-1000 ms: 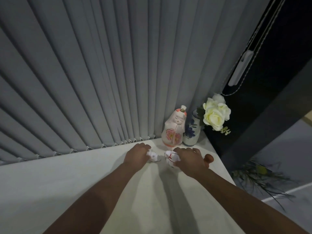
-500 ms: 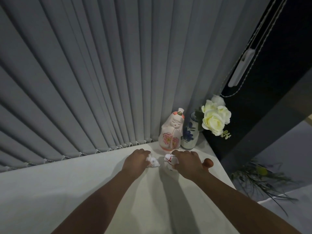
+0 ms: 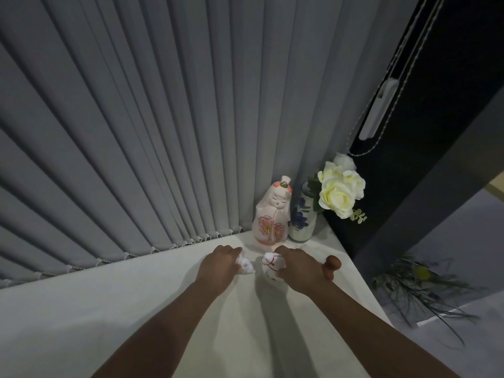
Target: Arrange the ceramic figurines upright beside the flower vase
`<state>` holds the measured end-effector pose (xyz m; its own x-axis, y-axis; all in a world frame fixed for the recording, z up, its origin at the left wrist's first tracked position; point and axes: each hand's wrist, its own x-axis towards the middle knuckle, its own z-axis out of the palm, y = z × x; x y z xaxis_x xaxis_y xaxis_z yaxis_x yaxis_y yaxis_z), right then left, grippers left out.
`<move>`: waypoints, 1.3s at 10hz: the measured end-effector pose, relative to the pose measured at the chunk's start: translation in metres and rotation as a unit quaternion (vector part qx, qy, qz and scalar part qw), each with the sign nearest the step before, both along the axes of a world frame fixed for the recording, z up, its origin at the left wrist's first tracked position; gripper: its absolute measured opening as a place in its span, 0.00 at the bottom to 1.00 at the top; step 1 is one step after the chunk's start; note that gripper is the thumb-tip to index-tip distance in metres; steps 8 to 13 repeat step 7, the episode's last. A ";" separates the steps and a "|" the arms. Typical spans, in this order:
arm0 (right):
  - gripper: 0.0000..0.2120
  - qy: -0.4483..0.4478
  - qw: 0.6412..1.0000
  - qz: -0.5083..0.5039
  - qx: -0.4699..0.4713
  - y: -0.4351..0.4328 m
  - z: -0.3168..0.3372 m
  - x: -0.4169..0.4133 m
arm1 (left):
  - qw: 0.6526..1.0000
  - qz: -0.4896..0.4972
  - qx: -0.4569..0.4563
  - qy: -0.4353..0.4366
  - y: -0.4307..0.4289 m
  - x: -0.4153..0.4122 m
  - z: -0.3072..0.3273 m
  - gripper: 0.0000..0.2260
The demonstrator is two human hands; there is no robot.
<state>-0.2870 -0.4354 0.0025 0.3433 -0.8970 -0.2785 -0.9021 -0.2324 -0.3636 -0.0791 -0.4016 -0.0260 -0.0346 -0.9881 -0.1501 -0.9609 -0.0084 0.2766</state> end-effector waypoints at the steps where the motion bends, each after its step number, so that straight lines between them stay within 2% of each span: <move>1: 0.14 -0.007 1.000 -0.005 -0.012 0.001 -0.003 0.000 | 1.000 0.000 -0.011 0.006 0.000 0.000 -0.002 0.21; 3: 0.13 -0.025 0.999 -0.019 -0.028 0.005 -0.007 0.000 | 1.000 -0.002 -0.014 -0.002 0.005 0.000 0.001 0.24; 4: 0.16 -0.040 0.999 -0.016 -0.033 0.008 -0.003 -0.001 | 1.000 -0.007 -0.025 -0.005 0.010 0.001 0.004 0.24; 5: 0.26 -0.048 0.998 -0.025 -0.033 0.013 -0.001 -0.003 | 0.999 -0.007 -0.039 -0.009 0.015 0.002 0.011 0.24; 6: 0.29 -0.044 0.996 -0.027 -0.071 0.024 0.005 -0.004 | 0.999 -0.009 -0.052 -0.012 0.026 0.001 0.022 0.24; 7: 0.32 -0.007 0.994 -0.018 -0.106 0.035 0.003 -0.002 | 0.993 -0.010 -0.112 -0.031 0.031 0.006 0.016 0.22; 13: 0.32 -0.007 0.994 -0.018 -0.106 0.035 0.003 -0.002 | 0.993 -0.010 -0.112 -0.031 0.031 0.006 0.016 0.22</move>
